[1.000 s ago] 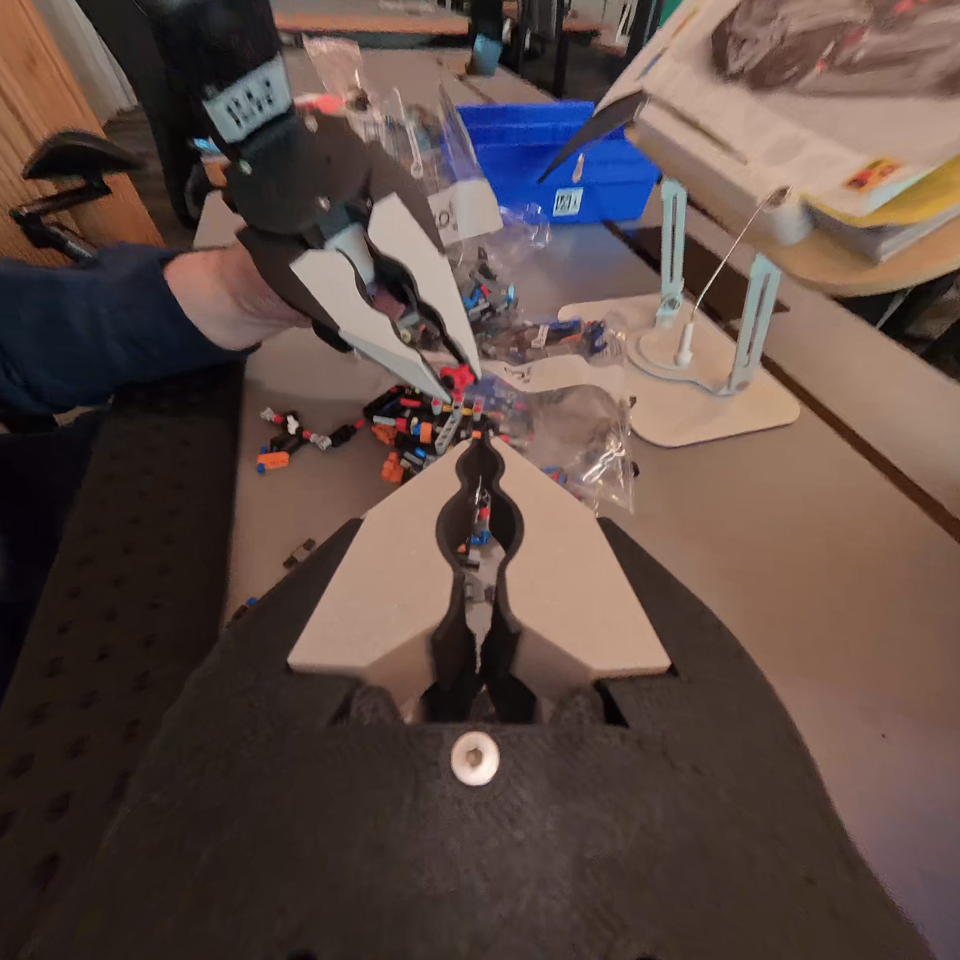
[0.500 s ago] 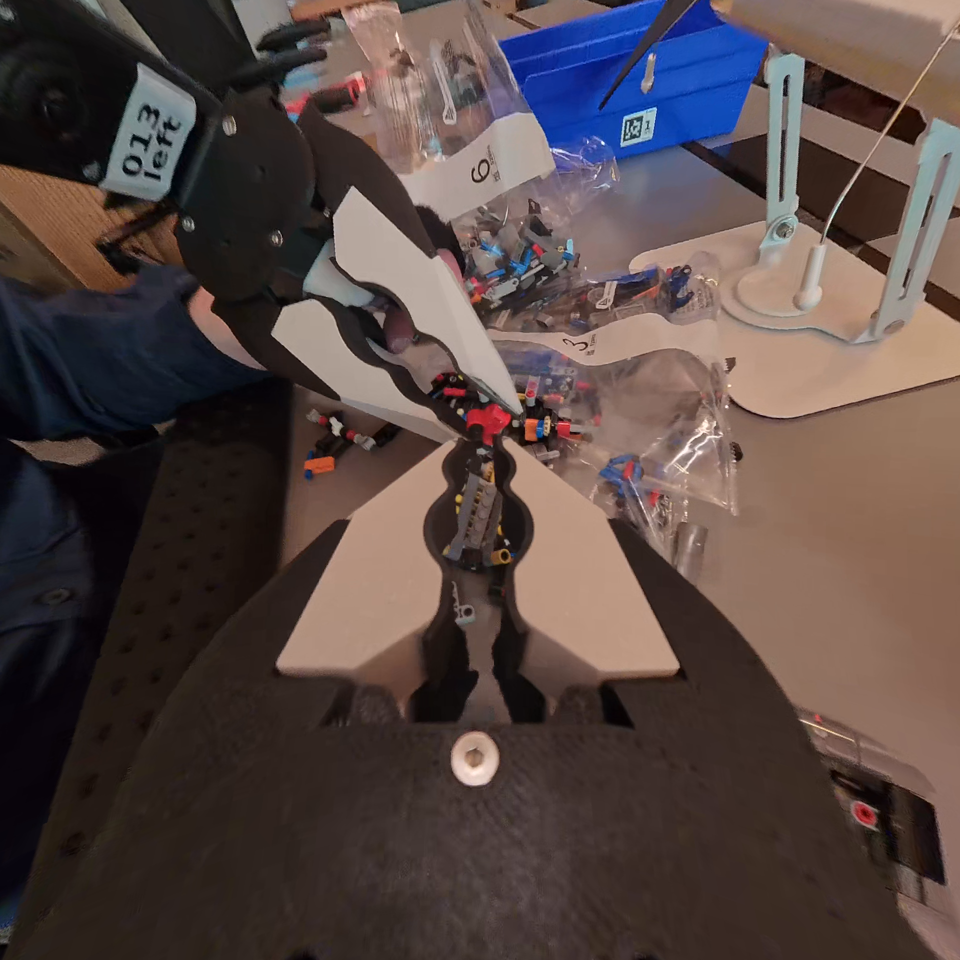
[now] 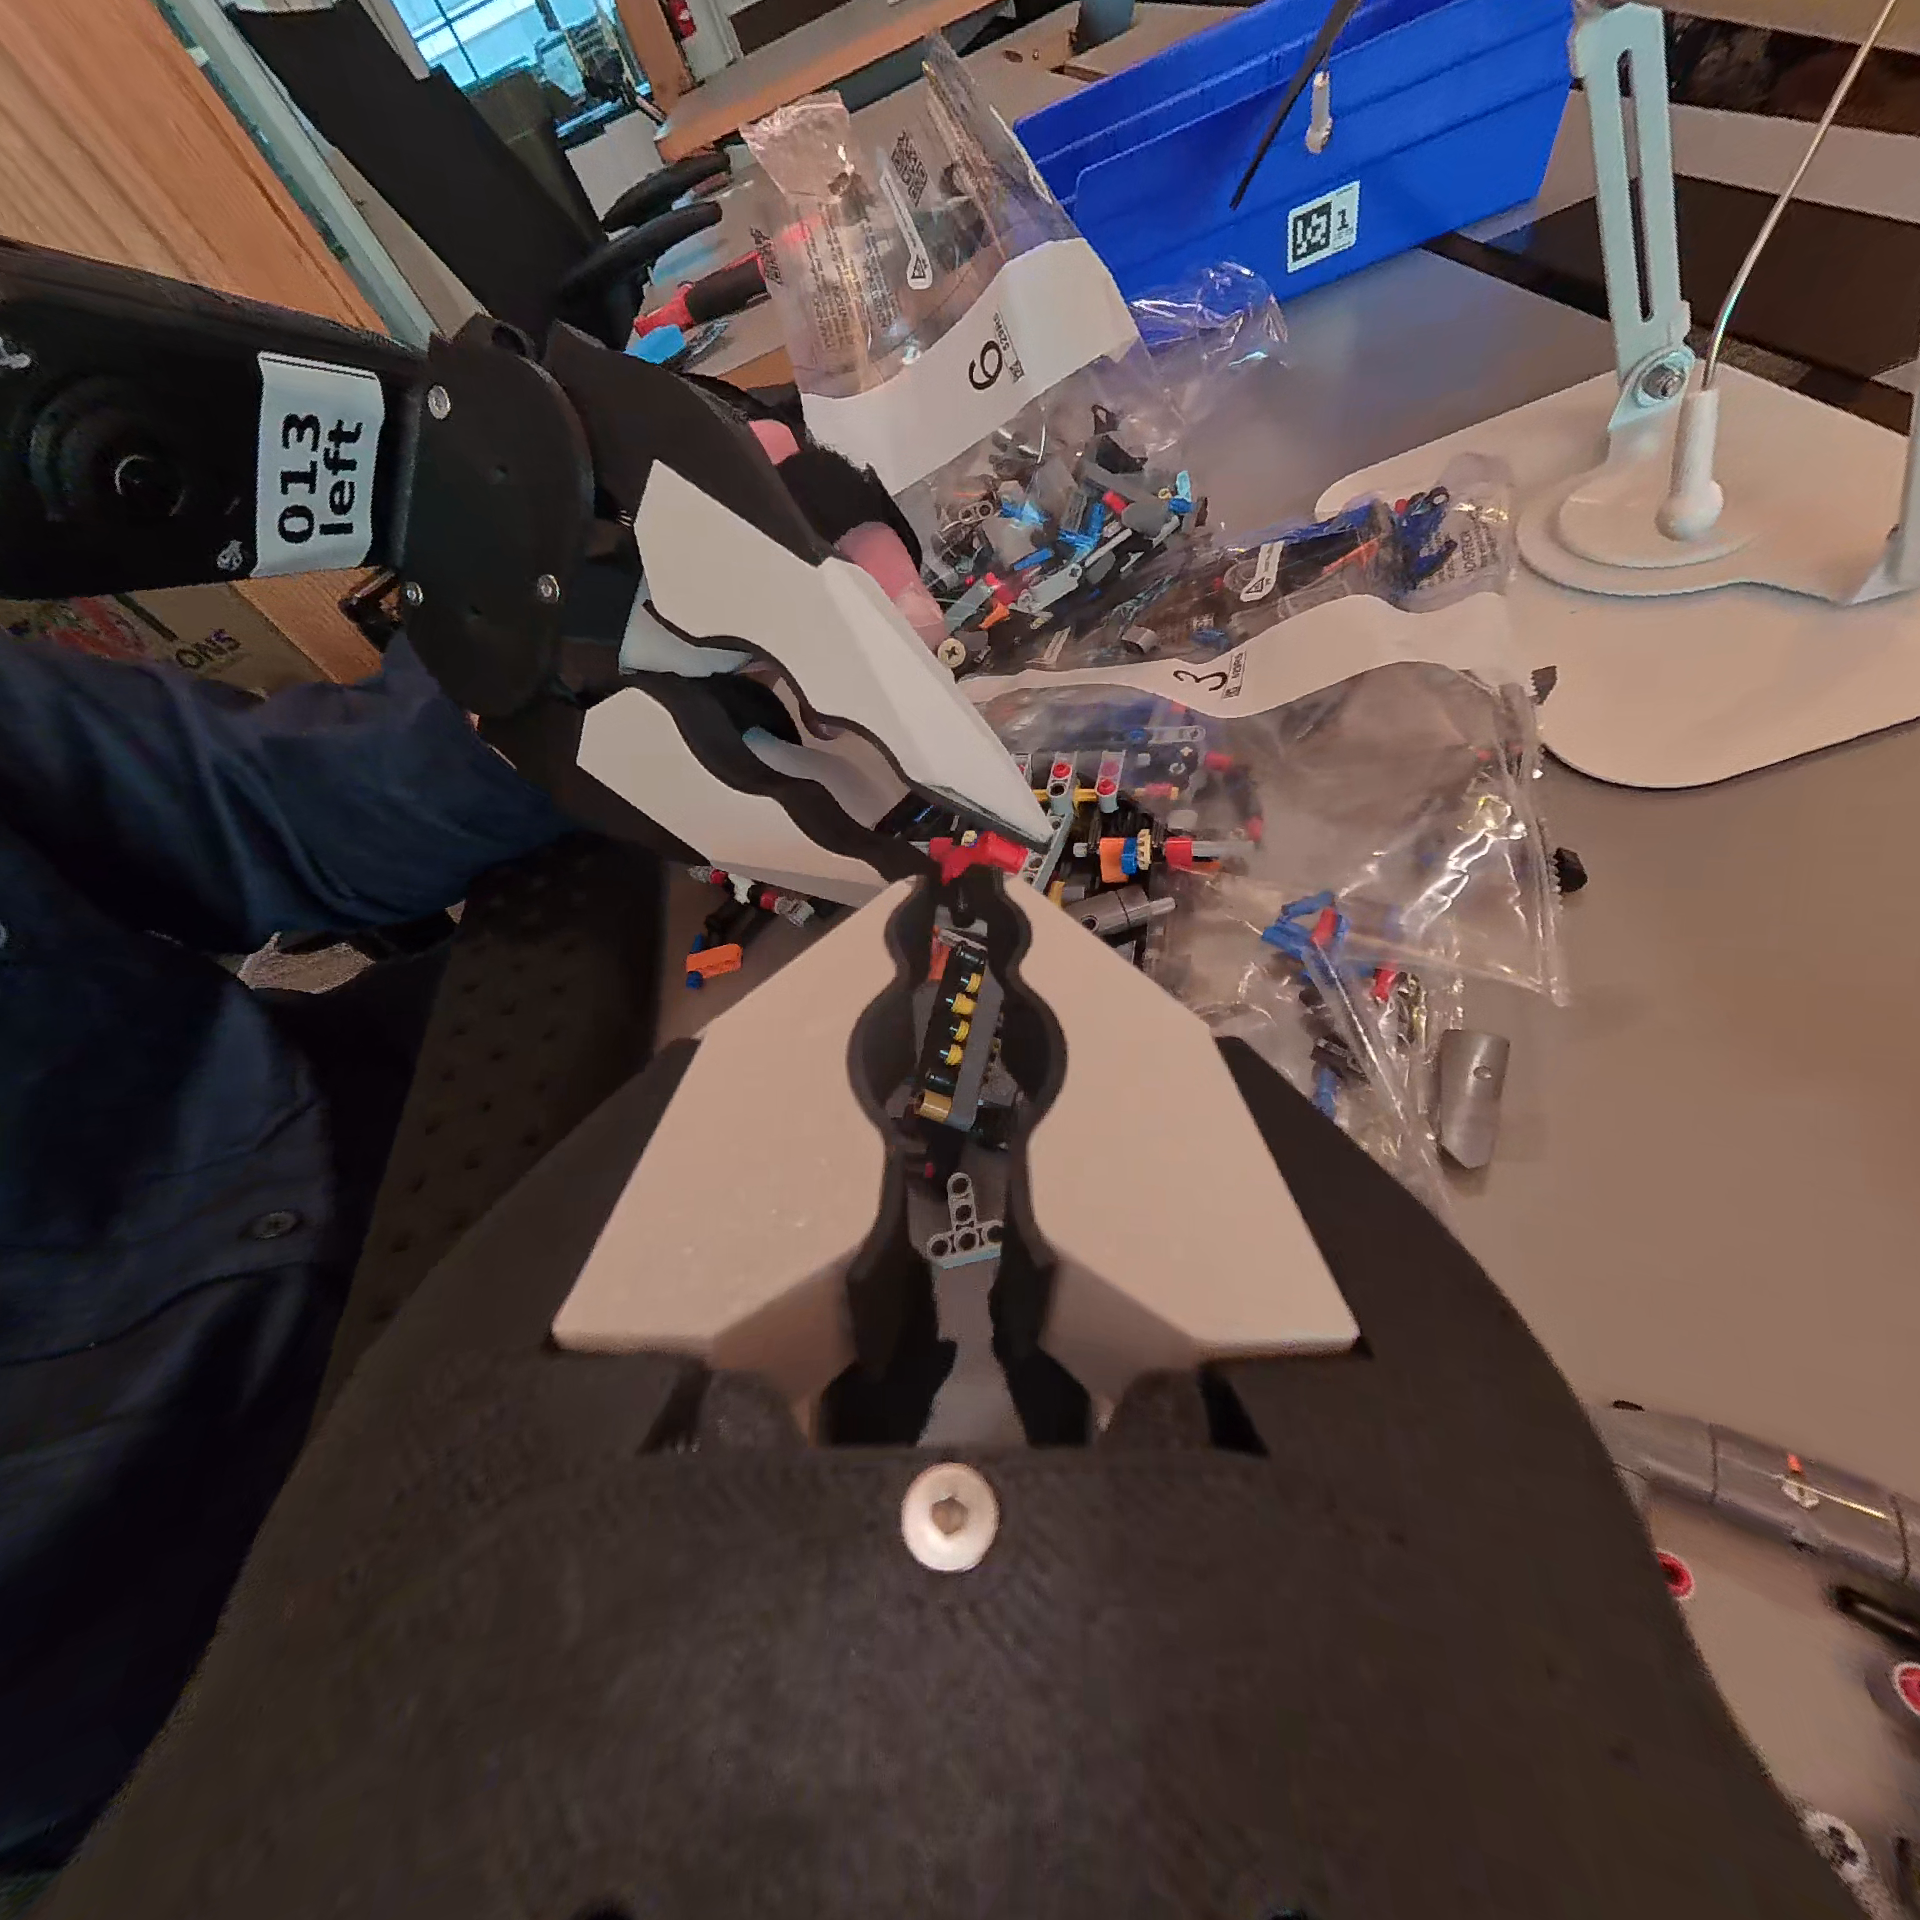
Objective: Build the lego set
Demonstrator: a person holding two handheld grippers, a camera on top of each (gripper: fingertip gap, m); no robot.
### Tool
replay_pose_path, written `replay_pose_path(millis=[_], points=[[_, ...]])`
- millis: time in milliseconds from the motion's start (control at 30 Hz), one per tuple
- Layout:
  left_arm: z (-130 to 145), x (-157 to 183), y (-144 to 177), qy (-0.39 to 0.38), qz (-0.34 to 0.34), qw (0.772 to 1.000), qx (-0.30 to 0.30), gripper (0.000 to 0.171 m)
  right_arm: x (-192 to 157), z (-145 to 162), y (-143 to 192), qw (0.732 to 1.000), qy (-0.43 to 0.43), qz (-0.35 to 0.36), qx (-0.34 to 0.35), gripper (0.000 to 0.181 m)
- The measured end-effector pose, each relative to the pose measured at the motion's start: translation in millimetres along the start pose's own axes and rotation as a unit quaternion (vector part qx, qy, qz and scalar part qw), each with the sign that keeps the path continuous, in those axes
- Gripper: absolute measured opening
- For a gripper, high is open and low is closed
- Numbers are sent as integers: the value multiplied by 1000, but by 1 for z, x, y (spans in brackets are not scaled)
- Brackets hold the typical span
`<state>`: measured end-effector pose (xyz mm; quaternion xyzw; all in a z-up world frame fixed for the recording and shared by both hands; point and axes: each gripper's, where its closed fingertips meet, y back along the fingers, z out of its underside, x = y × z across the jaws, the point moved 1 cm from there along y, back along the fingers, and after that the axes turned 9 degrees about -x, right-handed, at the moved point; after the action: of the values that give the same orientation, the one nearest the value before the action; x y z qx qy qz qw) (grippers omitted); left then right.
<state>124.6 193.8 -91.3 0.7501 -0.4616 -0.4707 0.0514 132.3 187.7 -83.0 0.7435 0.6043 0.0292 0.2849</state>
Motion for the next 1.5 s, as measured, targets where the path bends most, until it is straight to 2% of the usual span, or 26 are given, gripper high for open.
replay_pose_path(millis=[533,900,1300,1500], points=[[0,-1,-1,-11,-13,1000,-4,13,2,5,-2,999,-32,-13,-14,4],[-2,1,-2,-9,-4,1000,6,13,1,6,1,1000,-9,-1,-25,1],[2,3,-5,-29,-17,999,-17,12,-3,7,1,999,27,21,-42,1],[-3,-1,1,13,2,1000,7,11,-7,2,4,998,43,27,-34,0]])
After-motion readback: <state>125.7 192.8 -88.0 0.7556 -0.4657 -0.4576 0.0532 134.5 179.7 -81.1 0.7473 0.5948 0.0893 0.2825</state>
